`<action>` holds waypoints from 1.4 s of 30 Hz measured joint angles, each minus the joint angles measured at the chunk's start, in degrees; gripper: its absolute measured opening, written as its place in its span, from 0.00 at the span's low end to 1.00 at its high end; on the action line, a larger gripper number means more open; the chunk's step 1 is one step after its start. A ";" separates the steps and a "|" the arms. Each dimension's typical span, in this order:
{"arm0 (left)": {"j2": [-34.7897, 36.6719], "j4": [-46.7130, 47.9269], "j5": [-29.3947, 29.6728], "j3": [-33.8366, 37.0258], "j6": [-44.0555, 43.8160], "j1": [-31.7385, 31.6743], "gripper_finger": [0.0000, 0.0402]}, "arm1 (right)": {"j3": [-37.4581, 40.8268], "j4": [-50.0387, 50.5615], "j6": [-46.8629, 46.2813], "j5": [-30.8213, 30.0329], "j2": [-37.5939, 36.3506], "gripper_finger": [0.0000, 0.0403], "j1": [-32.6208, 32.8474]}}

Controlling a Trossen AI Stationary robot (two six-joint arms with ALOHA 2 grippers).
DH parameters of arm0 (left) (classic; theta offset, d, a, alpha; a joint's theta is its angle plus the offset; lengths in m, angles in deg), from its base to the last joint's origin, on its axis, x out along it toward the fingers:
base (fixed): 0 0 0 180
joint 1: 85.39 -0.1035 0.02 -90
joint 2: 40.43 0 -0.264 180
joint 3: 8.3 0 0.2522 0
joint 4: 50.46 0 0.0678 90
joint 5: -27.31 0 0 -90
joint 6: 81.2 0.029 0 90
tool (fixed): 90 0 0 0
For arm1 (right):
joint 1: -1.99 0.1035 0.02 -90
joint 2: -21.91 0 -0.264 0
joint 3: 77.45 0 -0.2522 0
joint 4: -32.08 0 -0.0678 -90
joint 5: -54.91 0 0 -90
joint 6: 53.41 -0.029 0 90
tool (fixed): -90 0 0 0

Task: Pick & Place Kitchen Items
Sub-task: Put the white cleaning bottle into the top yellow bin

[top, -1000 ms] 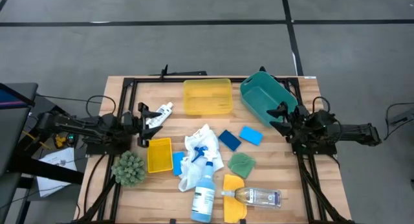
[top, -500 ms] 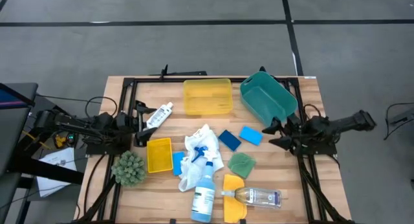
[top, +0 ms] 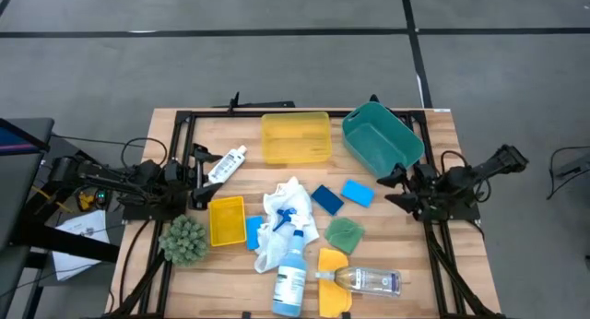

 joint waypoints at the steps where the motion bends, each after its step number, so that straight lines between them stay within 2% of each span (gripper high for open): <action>1: 0.00 -0.01 0.00 0.00 -0.13 0.00 0.85 | 0.00 0.01 0.21 -0.26 0.00 0.69 0.00; 10: 0.00 0.00 -0.04 0.00 -1.52 0.00 0.85 | 0.34 -0.39 0.95 -3.83 0.00 0.69 -0.12; 21: -0.05 0.58 -0.39 -1.68 -3.57 2.75 0.85 | 0.37 -0.70 0.52 -3.92 0.00 0.69 -0.33; 24: -1.17 6.11 0.58 -6.63 -3.97 3.13 0.85 | 0.33 -1.03 0.45 -3.92 0.00 0.69 -0.33; 27: -4.09 16.89 3.45 -13.62 -0.90 3.17 0.85 | 0.26 -1.02 0.45 -3.89 0.00 0.69 -0.33; 29: -7.07 24.71 9.77 -19.03 3.61 2.92 0.85 | 0.26 -1.02 0.43 -3.83 0.00 0.69 -0.33; 32: -12.27 31.49 23.29 -27.07 9.91 1.07 0.85 | 0.24 -1.00 0.43 -3.68 0.00 0.69 -0.33; 35: -16.29 37.59 32.84 -35.50 11.56 -2.38 0.85 | 0.22 -0.98 0.43 -3.49 0.00 0.69 -0.33; 37: -18.56 44.73 34.84 -41.16 11.58 -5.22 0.85 | 0.22 -0.91 0.41 -3.48 0.00 0.69 -0.33; 42: -23.84 61.50 35.06 -53.93 8.13 -12.25 0.85 | 0.20 -0.89 0.42 -3.48 0.00 0.69 -0.33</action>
